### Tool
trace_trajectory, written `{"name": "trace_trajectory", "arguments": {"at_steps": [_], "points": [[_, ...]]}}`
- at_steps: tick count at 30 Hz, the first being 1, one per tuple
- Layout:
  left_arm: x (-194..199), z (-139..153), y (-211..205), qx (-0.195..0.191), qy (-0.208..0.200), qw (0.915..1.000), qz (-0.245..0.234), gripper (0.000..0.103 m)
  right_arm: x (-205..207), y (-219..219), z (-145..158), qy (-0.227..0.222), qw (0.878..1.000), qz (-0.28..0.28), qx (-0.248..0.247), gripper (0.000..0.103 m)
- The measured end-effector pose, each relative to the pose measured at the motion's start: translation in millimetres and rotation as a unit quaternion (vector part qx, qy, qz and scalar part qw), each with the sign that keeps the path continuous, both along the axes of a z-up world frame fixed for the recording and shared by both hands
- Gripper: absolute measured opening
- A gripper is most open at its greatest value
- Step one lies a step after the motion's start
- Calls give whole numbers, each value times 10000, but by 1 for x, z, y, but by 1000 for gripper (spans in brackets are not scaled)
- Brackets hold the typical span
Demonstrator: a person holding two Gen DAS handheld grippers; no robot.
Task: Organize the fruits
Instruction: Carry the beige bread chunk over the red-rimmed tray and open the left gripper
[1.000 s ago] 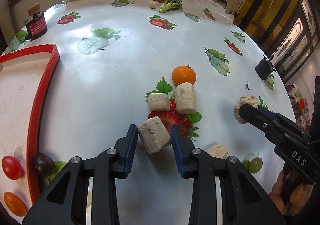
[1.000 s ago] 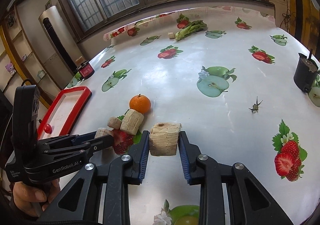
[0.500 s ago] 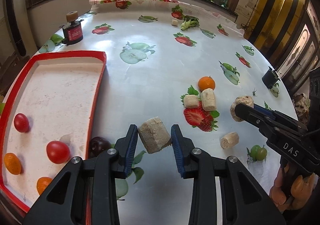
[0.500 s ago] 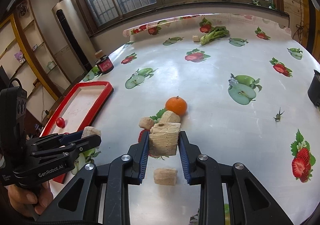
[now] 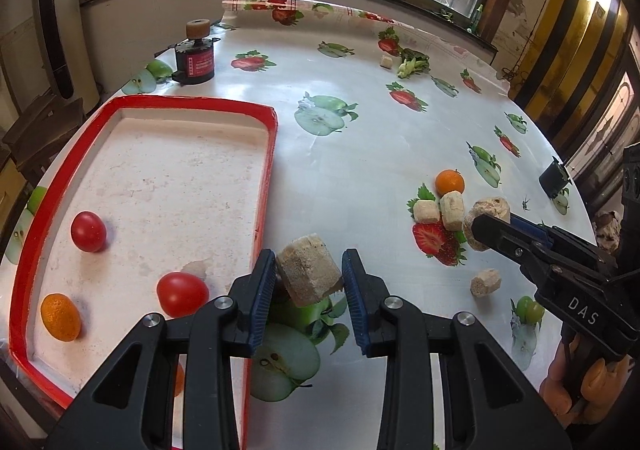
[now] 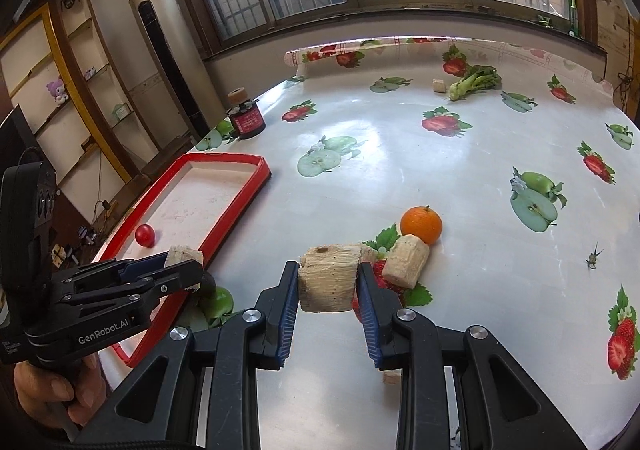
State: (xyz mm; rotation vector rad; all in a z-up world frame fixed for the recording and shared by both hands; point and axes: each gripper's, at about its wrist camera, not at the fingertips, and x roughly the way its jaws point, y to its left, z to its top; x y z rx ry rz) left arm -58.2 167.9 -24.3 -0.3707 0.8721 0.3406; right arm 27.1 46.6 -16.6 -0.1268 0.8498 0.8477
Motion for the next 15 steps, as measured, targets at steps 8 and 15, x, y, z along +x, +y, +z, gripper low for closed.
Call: {"name": "trace_trajectory", "arguments": {"at_steps": [8,15], "points": [[-15,2,19,45,-25,9997,229,32,-8,27,2,-8,9996,267,-11,29],[-26,4,39,118,20,9990,420,32,-19,57,7,-55,9985,542,25,29]]}}
